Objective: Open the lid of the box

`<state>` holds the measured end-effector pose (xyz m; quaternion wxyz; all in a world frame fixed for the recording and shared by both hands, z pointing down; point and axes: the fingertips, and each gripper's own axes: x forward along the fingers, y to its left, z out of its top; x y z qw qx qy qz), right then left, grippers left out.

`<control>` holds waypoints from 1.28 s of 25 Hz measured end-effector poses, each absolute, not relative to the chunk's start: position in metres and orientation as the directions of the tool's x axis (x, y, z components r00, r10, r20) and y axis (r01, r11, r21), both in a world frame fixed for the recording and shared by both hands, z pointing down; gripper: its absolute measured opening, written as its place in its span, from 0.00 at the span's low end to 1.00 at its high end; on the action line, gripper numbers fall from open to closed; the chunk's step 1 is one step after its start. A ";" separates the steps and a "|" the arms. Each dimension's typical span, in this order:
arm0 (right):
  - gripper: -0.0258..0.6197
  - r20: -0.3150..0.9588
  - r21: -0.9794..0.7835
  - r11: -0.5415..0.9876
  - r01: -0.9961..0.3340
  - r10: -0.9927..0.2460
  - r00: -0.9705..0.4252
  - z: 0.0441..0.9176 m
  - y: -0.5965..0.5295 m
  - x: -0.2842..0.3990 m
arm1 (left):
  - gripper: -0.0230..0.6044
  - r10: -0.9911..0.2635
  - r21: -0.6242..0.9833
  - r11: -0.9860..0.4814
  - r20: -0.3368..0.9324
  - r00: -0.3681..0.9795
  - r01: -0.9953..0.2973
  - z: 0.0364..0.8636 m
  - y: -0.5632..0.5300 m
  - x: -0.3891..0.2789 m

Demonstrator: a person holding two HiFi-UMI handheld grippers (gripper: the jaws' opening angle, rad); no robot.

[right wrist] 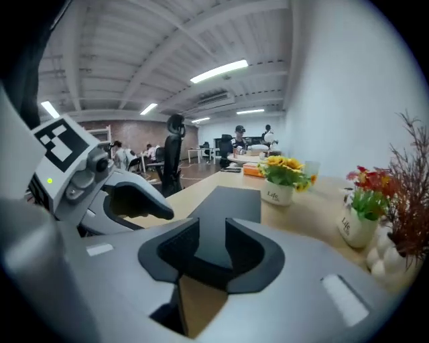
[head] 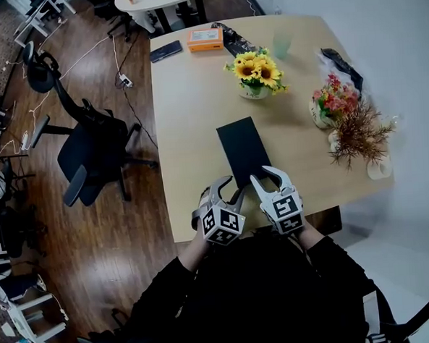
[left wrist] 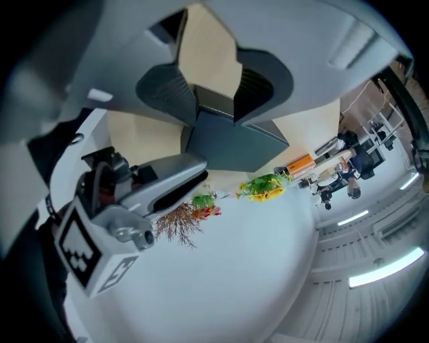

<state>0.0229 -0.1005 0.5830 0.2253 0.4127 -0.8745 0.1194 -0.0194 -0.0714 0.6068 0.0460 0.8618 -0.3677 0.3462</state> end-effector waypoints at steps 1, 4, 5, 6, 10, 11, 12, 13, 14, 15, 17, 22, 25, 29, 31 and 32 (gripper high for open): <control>0.25 0.472 -0.048 0.616 -0.787 -0.680 -0.561 0.578 -0.107 0.035 | 0.29 -0.621 -0.192 -0.716 0.614 0.487 -0.671 0.599 -0.073 -0.022; 0.34 0.467 -0.125 0.633 -0.764 -0.641 -0.609 0.581 -0.114 0.067 | 0.29 -0.623 -0.198 -0.720 0.607 0.494 -0.665 0.589 -0.076 -0.021; 0.35 0.492 -0.158 0.650 -0.743 -0.601 -0.630 0.590 -0.111 0.074 | 0.30 -0.602 -0.178 -0.730 0.623 0.499 -0.660 0.593 -0.076 -0.019; 0.45 0.526 -0.183 0.667 -0.722 -0.554 -0.645 0.602 -0.106 0.079 | 0.32 -0.580 -0.151 -0.735 0.643 0.499 -0.661 0.599 -0.075 -0.018; 0.53 0.637 -0.168 0.728 -0.665 -0.435 -0.637 0.648 -0.091 0.080 | 0.36 -0.538 -0.103 -0.731 0.695 0.476 -0.675 0.619 -0.073 -0.022; 0.53 0.636 -0.161 0.739 -0.654 -0.429 -0.641 0.651 -0.092 0.075 | 0.35 -0.533 -0.114 -0.738 0.703 0.471 -0.665 0.622 -0.073 -0.022; 0.52 0.630 -0.155 0.749 -0.644 -0.427 -0.649 0.652 -0.094 0.069 | 0.35 -0.530 -0.129 -0.746 0.710 0.464 -0.653 0.624 -0.073 -0.022; 0.41 0.623 -0.151 0.757 -0.635 -0.426 -0.656 0.651 -0.095 0.062 | 0.35 -0.530 -0.145 -0.750 0.715 0.456 -0.646 0.626 -0.074 -0.023; 0.37 0.619 -0.150 0.764 -0.628 -0.423 -0.662 0.649 -0.094 0.056 | 0.35 -0.535 -0.155 -0.748 0.716 0.448 -0.645 0.627 -0.075 -0.025; 0.33 0.617 -0.149 0.769 -0.621 -0.419 -0.667 0.649 -0.091 0.050 | 0.34 -0.541 -0.160 -0.741 0.717 0.440 -0.652 0.626 -0.077 -0.028; 0.29 0.618 -0.121 0.778 -0.617 -0.428 -0.660 0.651 -0.085 0.041 | 0.35 -0.547 -0.164 -0.732 0.720 0.427 -0.662 0.625 -0.078 -0.034; 0.38 0.562 -0.160 0.757 -0.633 -0.457 -0.689 0.635 -0.083 0.039 | 0.35 -0.541 -0.230 -0.769 0.730 0.417 -0.596 0.625 -0.074 -0.037; 0.40 0.561 -0.052 0.815 -0.577 -0.454 -0.692 0.621 -0.089 0.039 | 0.35 -0.541 -0.217 -0.770 0.722 0.432 -0.600 0.624 -0.077 -0.036; 0.37 0.607 0.083 0.891 -0.446 -0.400 -0.686 0.622 -0.089 0.034 | 0.35 -0.536 -0.210 -0.773 0.720 0.440 -0.598 0.625 -0.078 -0.035; 0.36 0.606 0.050 0.892 -0.450 -0.385 -0.696 0.623 -0.090 0.033 | 0.35 -0.541 -0.215 -0.772 0.716 0.441 -0.598 0.625 -0.079 -0.035; 0.36 0.598 0.010 0.884 -0.467 -0.379 -0.706 0.623 -0.090 0.033 | 0.35 -0.544 -0.217 -0.771 0.714 0.441 -0.599 0.625 -0.080 -0.035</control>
